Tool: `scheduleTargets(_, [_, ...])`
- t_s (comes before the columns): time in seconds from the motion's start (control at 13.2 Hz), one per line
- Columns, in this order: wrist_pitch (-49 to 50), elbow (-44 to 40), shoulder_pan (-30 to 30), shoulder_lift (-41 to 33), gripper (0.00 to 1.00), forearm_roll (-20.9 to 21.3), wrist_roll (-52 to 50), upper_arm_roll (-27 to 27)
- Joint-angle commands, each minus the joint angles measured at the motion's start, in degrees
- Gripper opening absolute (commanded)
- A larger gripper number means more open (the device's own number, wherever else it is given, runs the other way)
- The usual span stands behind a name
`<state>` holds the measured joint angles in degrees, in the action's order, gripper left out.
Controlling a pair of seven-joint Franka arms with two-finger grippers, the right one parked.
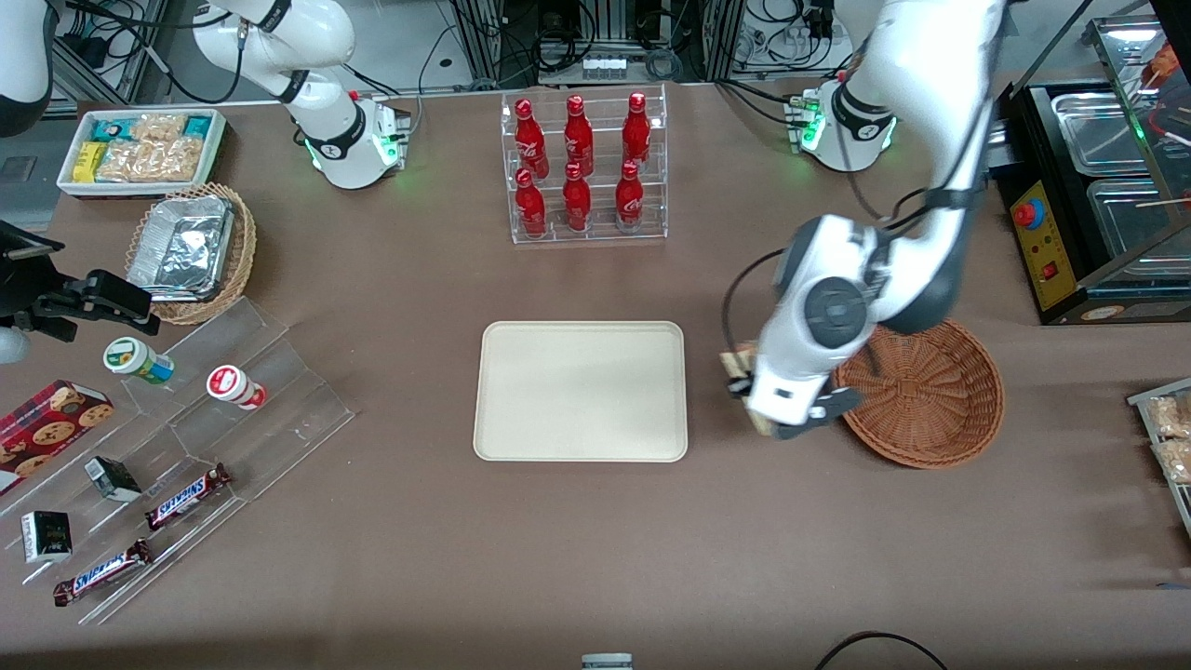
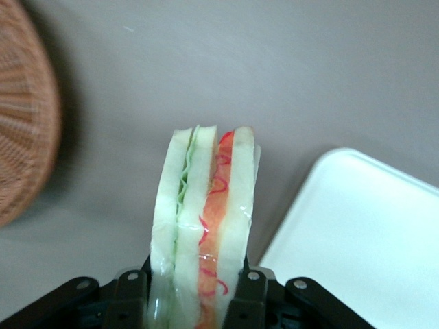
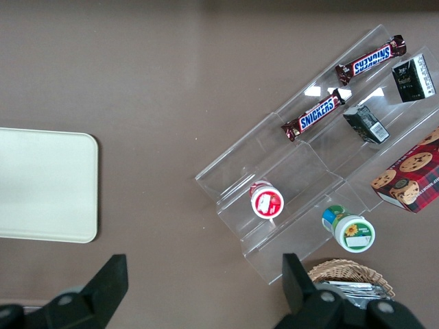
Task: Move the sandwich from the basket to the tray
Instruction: 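Lift the sandwich and carry it with the left gripper to the tray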
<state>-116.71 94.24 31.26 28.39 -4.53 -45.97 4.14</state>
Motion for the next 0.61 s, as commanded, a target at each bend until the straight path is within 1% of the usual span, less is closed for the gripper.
scheduleTargets(0.0, [0.52, -6.87, 4.4, 7.45, 0.42, -1.01, 3.43, -0.45])
scheduleTargets(0.08, [-1.14, -7.14, 5.03, 8.34, 0.42, -1.01, 4.13, -1.06])
scheduleTargets(0.23, [-7.28, -7.67, 5.12, 11.05, 0.42, -1.01, 7.2, -5.26])
scheduleTargets(0.3, [-7.83, -7.67, 5.21, 11.85, 0.42, -0.66, 8.0, -6.42])
scheduleTargets(0.53, [-7.92, -7.76, 5.21, 12.91, 0.42, -0.66, 10.73, -6.6])
